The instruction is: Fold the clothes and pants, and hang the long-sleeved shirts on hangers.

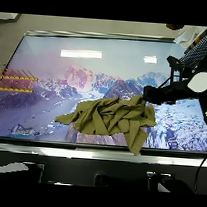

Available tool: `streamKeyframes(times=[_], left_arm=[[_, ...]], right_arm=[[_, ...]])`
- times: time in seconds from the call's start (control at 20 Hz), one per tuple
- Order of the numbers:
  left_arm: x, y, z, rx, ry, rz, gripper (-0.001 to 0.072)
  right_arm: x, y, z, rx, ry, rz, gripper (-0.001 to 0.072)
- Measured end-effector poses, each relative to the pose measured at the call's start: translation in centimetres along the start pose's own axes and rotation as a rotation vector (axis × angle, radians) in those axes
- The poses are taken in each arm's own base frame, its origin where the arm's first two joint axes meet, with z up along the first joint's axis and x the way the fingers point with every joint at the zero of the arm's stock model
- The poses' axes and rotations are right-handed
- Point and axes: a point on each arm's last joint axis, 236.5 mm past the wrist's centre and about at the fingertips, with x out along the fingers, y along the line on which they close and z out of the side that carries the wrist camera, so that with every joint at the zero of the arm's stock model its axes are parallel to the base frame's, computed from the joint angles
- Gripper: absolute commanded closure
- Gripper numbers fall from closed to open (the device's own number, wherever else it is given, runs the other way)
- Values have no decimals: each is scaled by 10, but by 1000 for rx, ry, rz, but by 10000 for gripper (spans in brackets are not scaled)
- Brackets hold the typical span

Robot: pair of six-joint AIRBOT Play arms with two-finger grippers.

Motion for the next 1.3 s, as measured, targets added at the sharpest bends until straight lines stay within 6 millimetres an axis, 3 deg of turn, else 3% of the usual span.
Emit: streamKeyframes(times=[0.2,0.55,0.95,1.3], left_arm=[[42,19,-3,86,54,-1,103],[101,17,-33,181,167,-60,106],[122,22,-43,219,187,-66,109],[141,9,-56,236,223,-105,110]], right_arm=[[0,-4,0,-4,-2,-16,685],[0,-7,1,1,-3,-31,685],[0,-10,1,20,-4,-44,685],[-1,-16,2,30,-8,-67,685]])
